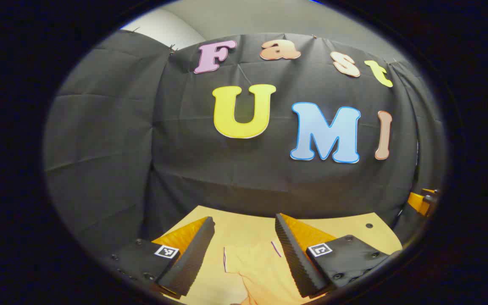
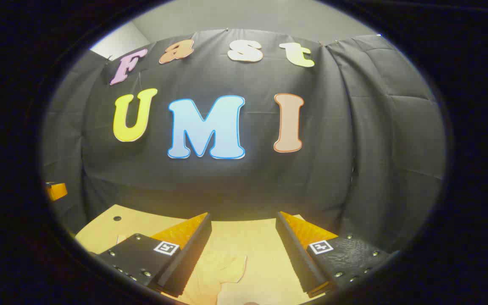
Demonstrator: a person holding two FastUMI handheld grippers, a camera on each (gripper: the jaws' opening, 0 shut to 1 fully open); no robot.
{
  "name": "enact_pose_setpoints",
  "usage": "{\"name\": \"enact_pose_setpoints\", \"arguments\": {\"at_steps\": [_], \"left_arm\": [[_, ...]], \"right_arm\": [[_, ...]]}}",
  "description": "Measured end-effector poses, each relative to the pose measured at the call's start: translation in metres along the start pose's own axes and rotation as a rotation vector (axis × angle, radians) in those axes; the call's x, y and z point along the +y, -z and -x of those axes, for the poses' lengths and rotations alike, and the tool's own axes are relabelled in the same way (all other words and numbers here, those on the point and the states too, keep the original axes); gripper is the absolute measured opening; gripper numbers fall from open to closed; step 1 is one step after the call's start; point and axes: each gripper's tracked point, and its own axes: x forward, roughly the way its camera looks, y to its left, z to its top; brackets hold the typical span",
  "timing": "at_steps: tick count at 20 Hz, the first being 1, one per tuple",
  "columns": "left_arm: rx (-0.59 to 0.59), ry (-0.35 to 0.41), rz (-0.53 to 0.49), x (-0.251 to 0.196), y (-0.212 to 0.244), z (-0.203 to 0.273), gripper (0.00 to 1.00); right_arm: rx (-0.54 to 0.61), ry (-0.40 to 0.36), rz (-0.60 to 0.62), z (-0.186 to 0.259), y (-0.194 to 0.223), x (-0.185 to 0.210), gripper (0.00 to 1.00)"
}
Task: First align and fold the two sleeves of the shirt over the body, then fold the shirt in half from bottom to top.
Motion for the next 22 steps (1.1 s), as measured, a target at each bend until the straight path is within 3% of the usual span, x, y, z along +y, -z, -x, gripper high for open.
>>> {"name": "enact_pose_setpoints", "arguments": {"at_steps": [16, 19, 22], "left_arm": [[-0.009, 0.023, -0.069, -0.014, -0.009, -0.023, 0.94], [-0.003, 0.026, -0.062, -0.015, -0.007, -0.024, 0.94], [-0.001, 0.028, -0.065, -0.017, -0.006, -0.023, 0.94]], "right_arm": [[0.080, 0.009, 0.024, -0.026, 0.016, -0.003, 0.96], [0.117, -0.002, 0.032, -0.036, 0.031, -0.003, 0.96], [0.225, -0.007, 0.035, -0.055, 0.072, -0.003, 0.96]]}}
